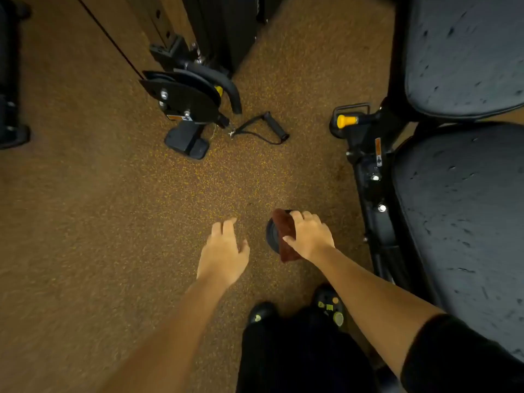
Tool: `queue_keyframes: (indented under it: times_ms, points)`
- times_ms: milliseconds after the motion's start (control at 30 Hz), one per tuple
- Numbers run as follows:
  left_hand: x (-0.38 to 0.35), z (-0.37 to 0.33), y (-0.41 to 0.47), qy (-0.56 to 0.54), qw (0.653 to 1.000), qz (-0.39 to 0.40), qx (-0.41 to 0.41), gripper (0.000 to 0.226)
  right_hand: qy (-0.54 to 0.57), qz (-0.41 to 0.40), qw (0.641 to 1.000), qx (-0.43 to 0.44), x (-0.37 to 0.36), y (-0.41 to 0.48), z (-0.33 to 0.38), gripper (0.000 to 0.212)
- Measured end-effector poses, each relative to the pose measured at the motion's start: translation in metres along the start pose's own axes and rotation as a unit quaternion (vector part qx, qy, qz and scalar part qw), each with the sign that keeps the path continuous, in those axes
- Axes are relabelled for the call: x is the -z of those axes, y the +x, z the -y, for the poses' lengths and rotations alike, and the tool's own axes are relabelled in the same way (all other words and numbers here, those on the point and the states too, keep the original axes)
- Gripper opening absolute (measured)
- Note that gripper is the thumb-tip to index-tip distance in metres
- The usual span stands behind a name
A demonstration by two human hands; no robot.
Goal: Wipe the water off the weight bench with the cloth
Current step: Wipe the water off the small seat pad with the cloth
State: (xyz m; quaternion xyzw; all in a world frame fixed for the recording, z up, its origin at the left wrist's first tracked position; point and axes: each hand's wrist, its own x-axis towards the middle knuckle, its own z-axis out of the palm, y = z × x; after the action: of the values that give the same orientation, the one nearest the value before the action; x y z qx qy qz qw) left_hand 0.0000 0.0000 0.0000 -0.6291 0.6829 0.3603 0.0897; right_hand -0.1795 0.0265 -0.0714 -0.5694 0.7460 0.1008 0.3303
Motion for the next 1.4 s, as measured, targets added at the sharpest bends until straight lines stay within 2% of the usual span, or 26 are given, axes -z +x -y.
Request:
queue_keyframes:
  times_ms: [267,433,567,700,767,867,967,1133,1300,1400]
  points:
    - [-0.024,0.016,0.032,0.011,1.000,-0.010,-0.002,0.053,-0.022,-0.004,0.999,-0.045,-0.041,0.031,0.000,0.075]
    - [-0.034,0.020,0.036,0.000,1.000,0.005,0.001,0.053,-0.048,-0.043,0.997,-0.035,-0.052,0.031,-0.001,0.053]
    - [-0.037,0.016,0.032,-0.012,1.000,0.021,0.007,0.050,0.035,-0.034,0.998,-0.035,-0.047,0.025,-0.004,0.048]
    - [-0.028,0.002,0.024,-0.014,0.999,0.032,-0.002,0.048,0.211,0.011,0.976,-0.053,-0.027,0.012,-0.003,0.055]
    - [-0.021,-0.005,0.020,-0.017,0.999,0.032,-0.009,0.048,0.298,0.004,0.952,-0.062,-0.015,0.004,-0.002,0.059]
    - [-0.005,-0.019,0.008,-0.032,0.999,0.029,-0.017,0.047,0.455,-0.012,0.887,-0.080,0.007,-0.019,0.004,0.066]
    - [0.014,-0.038,-0.006,-0.061,0.997,0.023,-0.027,0.043,0.555,-0.025,0.825,-0.102,0.028,-0.042,0.015,0.060]
    - [0.056,-0.080,-0.022,-0.108,0.993,0.031,-0.047,0.042,0.646,-0.043,0.757,-0.093,0.085,-0.075,0.032,0.022]
    - [0.098,-0.125,-0.027,-0.170,0.981,0.054,-0.074,0.055,0.720,-0.065,0.686,-0.087,0.148,-0.092,0.039,0.035]
    - [0.122,-0.152,-0.026,-0.247,0.963,0.083,-0.076,0.059,0.759,-0.074,0.641,-0.090,0.183,-0.096,0.039,0.037]
